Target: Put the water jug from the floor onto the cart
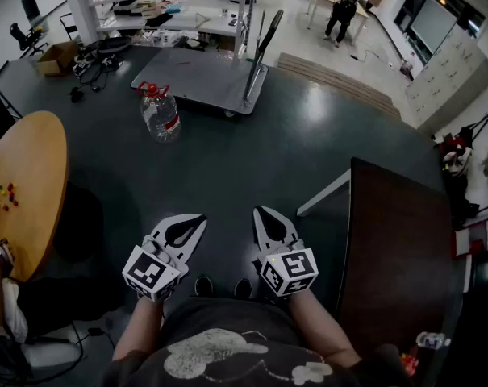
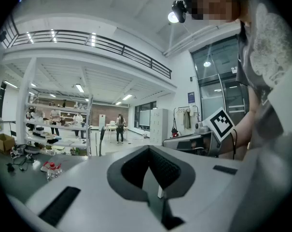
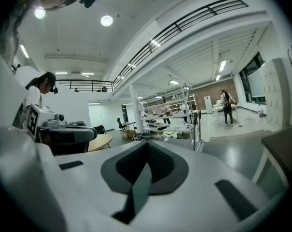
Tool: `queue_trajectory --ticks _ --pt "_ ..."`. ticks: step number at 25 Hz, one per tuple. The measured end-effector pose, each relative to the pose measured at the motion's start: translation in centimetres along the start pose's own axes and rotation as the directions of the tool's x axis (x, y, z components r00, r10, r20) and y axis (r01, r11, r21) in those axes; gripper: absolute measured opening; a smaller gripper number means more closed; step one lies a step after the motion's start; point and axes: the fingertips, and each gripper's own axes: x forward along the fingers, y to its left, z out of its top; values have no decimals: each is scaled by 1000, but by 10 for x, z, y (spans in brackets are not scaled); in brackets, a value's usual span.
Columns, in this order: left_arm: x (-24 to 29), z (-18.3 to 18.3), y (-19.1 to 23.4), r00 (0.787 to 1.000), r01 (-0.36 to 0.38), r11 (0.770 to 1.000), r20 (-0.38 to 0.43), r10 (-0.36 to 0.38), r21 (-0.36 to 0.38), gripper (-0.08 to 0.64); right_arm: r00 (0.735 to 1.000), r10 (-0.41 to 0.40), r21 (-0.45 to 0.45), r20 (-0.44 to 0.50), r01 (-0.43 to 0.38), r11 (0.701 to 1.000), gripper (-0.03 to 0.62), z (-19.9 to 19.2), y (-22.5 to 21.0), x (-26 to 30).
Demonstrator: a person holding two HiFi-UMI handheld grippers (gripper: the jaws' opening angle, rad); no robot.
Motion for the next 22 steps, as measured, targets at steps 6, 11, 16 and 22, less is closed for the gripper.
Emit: queue_trajectory --ticks 6,11,16,22 --pt "-4 0 7 1000 -22 1000 -4 22 4 5 1000 19 -3 -11 -19 1000 -11 1 4 7" --pt "-5 -4 12 999 -34 999 -4 33 -10 5 999 42 8 -8 -42 999 -11 -1 7 14" --pt "-9 -5 22 999 -44 999 9 44 -20 5 997 72 61 22 -73 995 -11 1 9 24" --pt "-34 -12 57 996 -87 996 4 87 -31 5 995 101 66 10 -102 993 -11 -7 35 57"
